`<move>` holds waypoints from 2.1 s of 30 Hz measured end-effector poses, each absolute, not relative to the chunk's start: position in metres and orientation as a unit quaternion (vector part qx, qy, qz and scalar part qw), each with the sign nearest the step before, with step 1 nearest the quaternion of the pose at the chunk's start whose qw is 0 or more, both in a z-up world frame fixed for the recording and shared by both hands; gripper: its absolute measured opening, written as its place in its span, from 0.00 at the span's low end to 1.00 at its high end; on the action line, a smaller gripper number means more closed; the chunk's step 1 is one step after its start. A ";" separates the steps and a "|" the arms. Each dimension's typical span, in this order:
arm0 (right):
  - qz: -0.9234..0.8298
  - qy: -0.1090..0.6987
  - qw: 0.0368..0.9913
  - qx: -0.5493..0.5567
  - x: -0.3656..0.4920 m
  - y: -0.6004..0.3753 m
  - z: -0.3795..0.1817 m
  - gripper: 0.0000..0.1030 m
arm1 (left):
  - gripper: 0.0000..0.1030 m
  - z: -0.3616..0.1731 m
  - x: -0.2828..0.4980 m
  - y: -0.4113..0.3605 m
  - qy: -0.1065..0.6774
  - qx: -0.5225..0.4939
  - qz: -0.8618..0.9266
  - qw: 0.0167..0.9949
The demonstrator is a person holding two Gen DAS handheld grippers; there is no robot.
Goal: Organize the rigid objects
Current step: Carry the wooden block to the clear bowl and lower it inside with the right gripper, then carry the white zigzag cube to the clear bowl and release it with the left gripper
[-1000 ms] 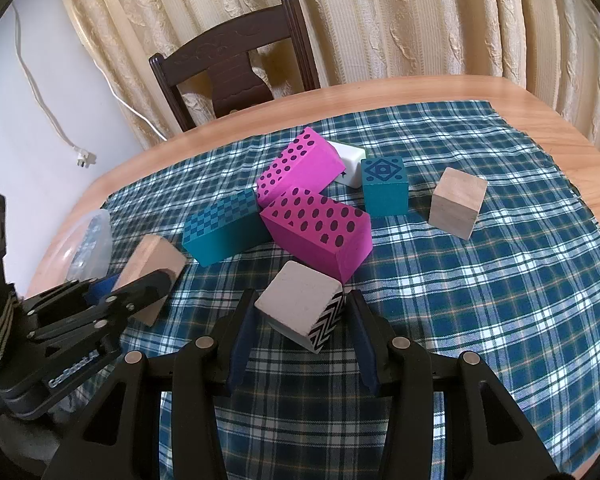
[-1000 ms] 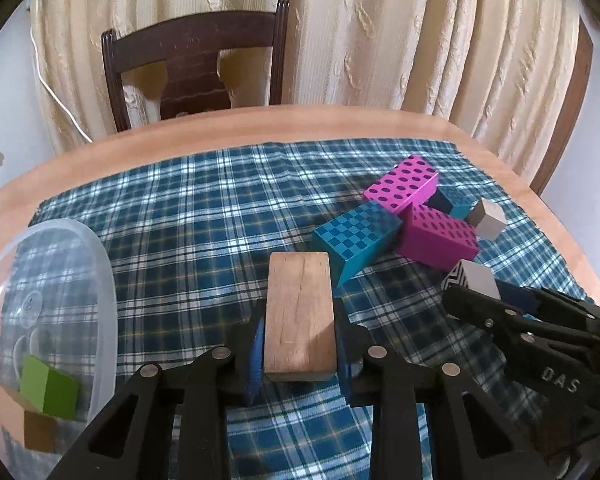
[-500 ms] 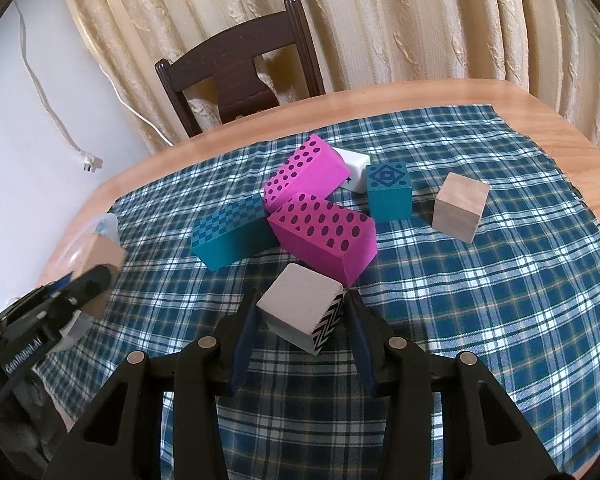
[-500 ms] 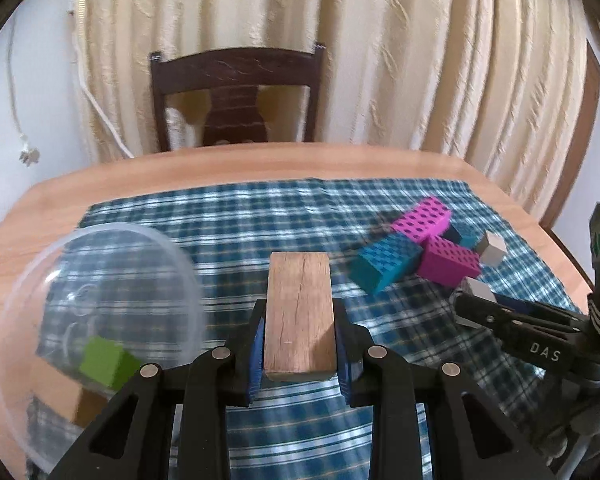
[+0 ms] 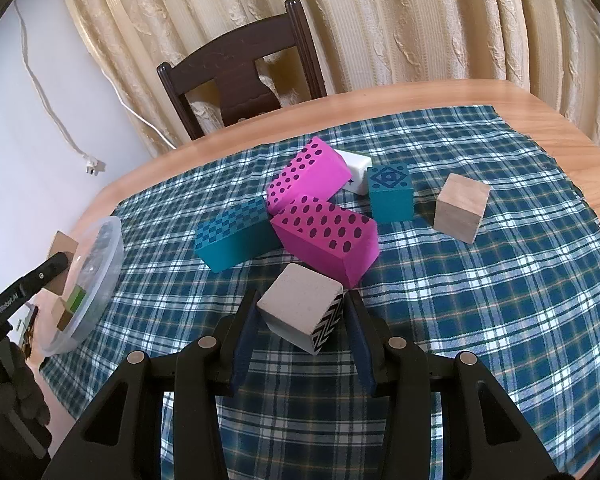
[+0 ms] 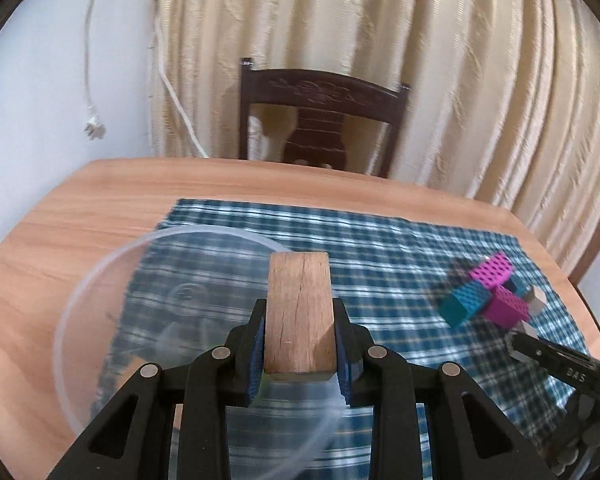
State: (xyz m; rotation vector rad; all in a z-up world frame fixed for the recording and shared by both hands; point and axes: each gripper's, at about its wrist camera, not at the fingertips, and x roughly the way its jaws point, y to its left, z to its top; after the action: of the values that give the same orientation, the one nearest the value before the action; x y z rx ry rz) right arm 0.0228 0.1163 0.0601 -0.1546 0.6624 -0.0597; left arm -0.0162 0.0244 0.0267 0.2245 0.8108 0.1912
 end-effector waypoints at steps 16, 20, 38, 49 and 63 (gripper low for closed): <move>0.073 0.287 0.949 -0.107 0.009 0.180 0.064 0.62 | 0.42 0.035 -0.022 0.030 0.367 0.127 0.126 0.913; 0.080 0.286 0.948 -0.110 0.006 0.186 0.061 0.63 | 0.42 0.037 -0.025 0.032 0.360 0.130 0.134 0.914; 0.137 0.245 0.953 -0.112 -0.005 0.203 0.057 0.74 | 0.42 0.054 -0.029 0.101 0.342 0.095 0.192 0.915; 0.158 0.222 0.957 -0.101 -0.010 0.201 0.057 0.79 | 0.46 0.051 -0.021 0.092 0.352 0.123 0.160 0.914; 0.169 0.217 0.955 -0.109 -0.014 0.205 0.055 0.84 | 0.49 0.027 -0.018 0.102 0.396 0.043 0.121 0.909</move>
State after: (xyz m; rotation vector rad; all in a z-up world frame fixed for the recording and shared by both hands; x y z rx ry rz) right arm -0.0137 0.2046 0.0551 -0.2209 0.4407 0.3439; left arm -0.0176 0.1020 0.0267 0.0892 0.8169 0.2506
